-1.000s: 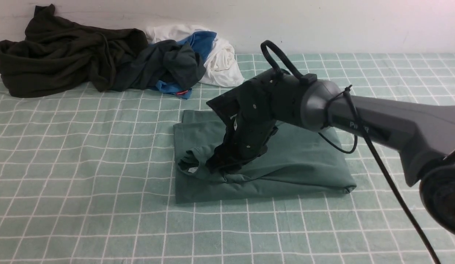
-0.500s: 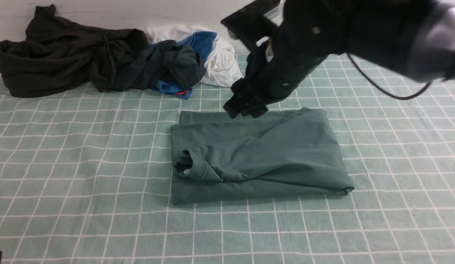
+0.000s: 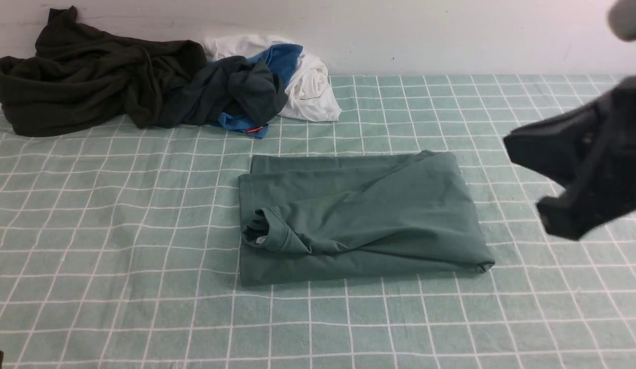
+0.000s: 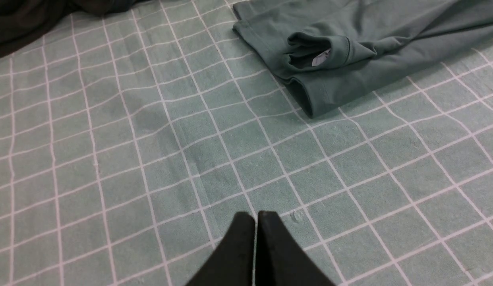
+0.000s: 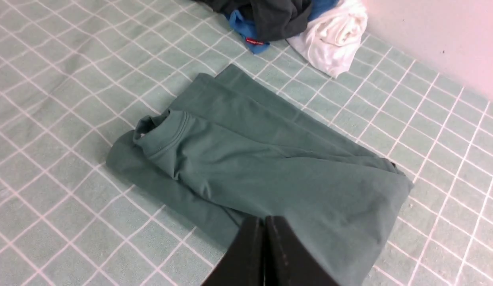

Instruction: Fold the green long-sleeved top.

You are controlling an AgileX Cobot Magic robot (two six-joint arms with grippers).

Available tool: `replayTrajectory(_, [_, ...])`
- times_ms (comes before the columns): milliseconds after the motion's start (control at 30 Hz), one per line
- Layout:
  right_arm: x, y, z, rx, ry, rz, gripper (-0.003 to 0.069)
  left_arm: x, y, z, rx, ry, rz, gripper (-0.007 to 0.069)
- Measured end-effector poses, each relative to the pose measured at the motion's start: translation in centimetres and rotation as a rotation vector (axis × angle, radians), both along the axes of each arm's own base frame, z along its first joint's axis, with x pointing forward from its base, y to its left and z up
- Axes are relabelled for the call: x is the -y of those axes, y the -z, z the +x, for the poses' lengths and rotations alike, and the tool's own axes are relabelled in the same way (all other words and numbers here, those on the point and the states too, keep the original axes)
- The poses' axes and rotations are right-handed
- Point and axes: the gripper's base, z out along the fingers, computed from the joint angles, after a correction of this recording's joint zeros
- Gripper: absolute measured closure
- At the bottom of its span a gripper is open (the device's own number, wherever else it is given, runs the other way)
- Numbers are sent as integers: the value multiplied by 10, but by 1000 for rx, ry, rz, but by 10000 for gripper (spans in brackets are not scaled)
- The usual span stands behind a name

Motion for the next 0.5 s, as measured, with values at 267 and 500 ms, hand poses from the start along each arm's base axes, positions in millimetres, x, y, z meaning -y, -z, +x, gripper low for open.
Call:
replayTrajectory(267, [27,4,-37,96,-9,74,671,0,0,0,0,0,0,628])
replayTrajectory(500, [33,4,-49,67,-10,106,671,0,0,0,1,0,0,628])
